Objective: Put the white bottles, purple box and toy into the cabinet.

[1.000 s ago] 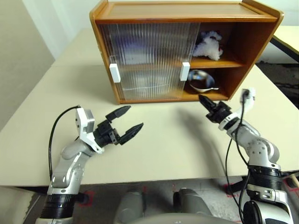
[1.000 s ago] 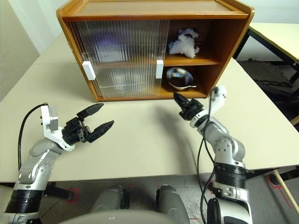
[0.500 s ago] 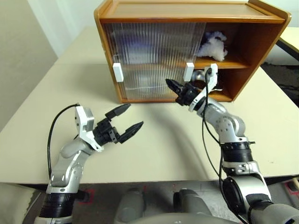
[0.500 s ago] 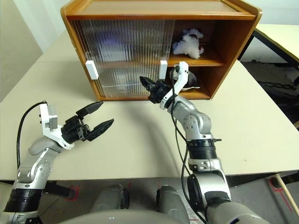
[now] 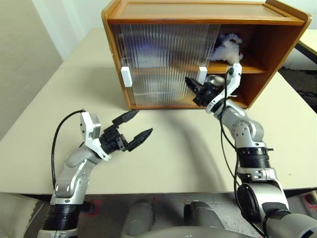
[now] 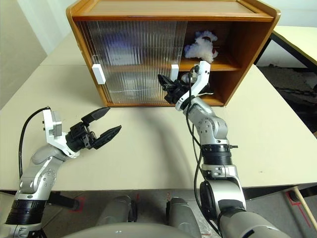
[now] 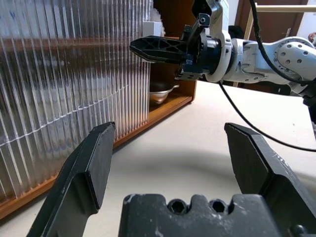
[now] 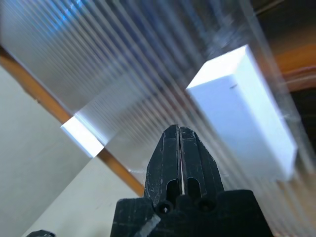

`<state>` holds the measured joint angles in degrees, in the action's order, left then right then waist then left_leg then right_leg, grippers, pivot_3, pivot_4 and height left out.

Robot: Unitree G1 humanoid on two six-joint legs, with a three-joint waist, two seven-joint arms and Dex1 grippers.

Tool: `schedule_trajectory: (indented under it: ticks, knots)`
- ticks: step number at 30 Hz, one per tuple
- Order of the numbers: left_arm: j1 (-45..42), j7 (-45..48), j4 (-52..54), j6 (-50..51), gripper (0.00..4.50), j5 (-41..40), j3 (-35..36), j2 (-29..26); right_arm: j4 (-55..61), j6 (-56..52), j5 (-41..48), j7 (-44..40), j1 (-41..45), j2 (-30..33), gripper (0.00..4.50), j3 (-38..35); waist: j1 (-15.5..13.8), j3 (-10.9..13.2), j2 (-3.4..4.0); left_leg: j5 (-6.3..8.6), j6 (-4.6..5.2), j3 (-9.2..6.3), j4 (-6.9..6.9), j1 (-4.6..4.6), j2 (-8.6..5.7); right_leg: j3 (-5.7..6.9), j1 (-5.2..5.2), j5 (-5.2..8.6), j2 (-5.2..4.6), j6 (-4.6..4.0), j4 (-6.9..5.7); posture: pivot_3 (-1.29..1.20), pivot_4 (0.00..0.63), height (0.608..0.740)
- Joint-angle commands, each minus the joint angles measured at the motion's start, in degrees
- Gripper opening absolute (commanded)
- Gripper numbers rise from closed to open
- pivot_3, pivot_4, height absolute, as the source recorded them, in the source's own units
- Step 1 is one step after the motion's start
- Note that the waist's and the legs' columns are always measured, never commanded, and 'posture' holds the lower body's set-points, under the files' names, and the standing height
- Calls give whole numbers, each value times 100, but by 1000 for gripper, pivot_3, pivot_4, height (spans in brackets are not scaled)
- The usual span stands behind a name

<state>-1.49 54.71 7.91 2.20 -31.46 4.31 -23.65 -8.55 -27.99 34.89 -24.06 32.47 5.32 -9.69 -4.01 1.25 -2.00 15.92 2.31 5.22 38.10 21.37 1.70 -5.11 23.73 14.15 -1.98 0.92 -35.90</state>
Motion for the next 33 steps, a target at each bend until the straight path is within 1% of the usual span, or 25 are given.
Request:
schedule_trajectory:
  ticks: [1, 12, 23, 33]
  knots:
    - [-70, 49, -136, -28, 4500, 85, -77, 9, -23, 145, -88, 70, -12, 89, 9, -127, 1, 0, 0, 0, 0, 0, 0, 0, 0, 0, 0, 0, 0, 0, 0, 195, 0, 740]
    - [-123, 130, -261, -91, 4500, 79, -86, 5, -34, 401, -305, 501, -46, 209, 9, -385, -7, 0, 0, -3, 4, 1, 2, 0, -1, -1, 0, -1, -1, -1, -1, 193, 0, 740]
    - [-116, 179, -332, -161, 4500, 92, -95, 19, -206, 852, -591, 661, -158, 564, 9, -600, -10, -1, -1, -4, 6, 3, 9, 0, -2, -2, -1, -6, -2, -5, -4, 185, 0, 740]
    - [-191, 207, -439, -180, 4500, 104, -94, 23, -377, 1055, -665, 706, -241, 902, 9, -819, 2, -1, -1, -6, 9, 11, 19, -4, -3, -7, -9, -8, -4, -2, -2, 177, 0, 740]
